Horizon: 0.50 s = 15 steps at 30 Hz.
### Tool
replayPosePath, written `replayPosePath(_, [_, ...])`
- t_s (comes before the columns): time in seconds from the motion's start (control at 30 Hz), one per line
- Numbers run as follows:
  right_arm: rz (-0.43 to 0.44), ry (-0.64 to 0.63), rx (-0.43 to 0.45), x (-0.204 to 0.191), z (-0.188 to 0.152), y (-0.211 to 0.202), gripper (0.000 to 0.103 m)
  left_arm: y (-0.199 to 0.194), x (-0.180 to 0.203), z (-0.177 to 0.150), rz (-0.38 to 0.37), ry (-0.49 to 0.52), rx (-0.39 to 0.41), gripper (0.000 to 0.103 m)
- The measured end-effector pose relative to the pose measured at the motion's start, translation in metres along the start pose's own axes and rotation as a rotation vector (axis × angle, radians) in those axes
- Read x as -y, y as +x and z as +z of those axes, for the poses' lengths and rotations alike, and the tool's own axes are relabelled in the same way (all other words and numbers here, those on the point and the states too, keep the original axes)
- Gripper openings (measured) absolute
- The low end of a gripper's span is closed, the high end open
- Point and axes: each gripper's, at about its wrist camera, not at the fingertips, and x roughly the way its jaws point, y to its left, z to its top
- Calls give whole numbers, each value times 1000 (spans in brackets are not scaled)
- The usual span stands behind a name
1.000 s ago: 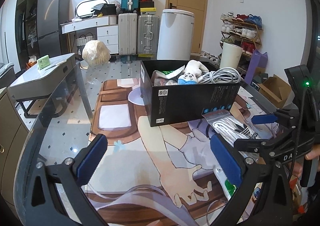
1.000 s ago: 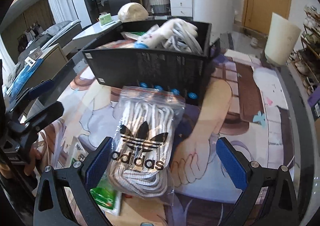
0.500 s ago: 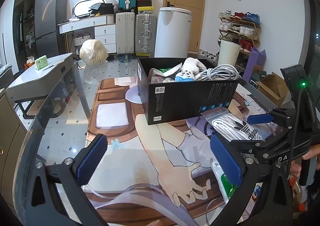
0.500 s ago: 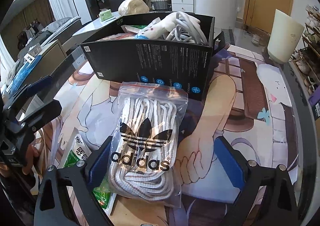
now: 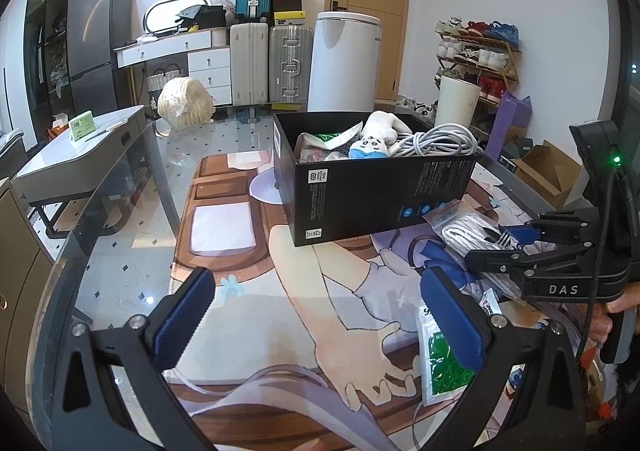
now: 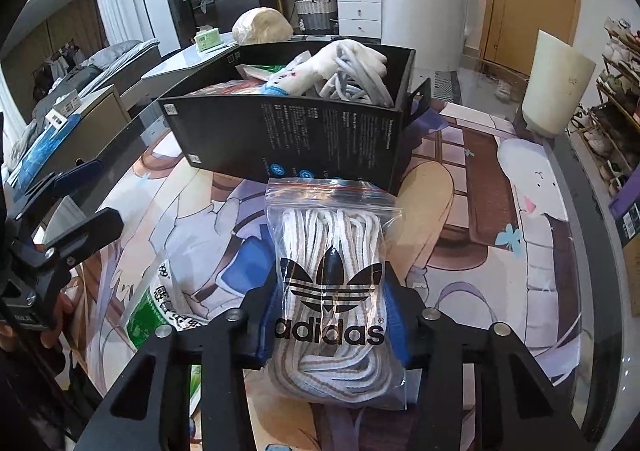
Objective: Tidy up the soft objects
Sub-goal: 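Grasp the clear adidas bag of white laces with the right tool, then grasp the second green medicine packet with the left tool while the right tool holds the adidas bag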
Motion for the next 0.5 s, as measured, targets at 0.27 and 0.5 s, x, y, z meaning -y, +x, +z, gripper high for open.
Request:
replayPosePath(0.27, [6, -46, 62, -5, 5, -24, 44, -2, 15, -2, 11, 61, -33, 103])
replayPosePath(0.5, [30, -44, 116, -2, 7, -44, 44, -6, 39, -6, -64, 82, -75, 103])
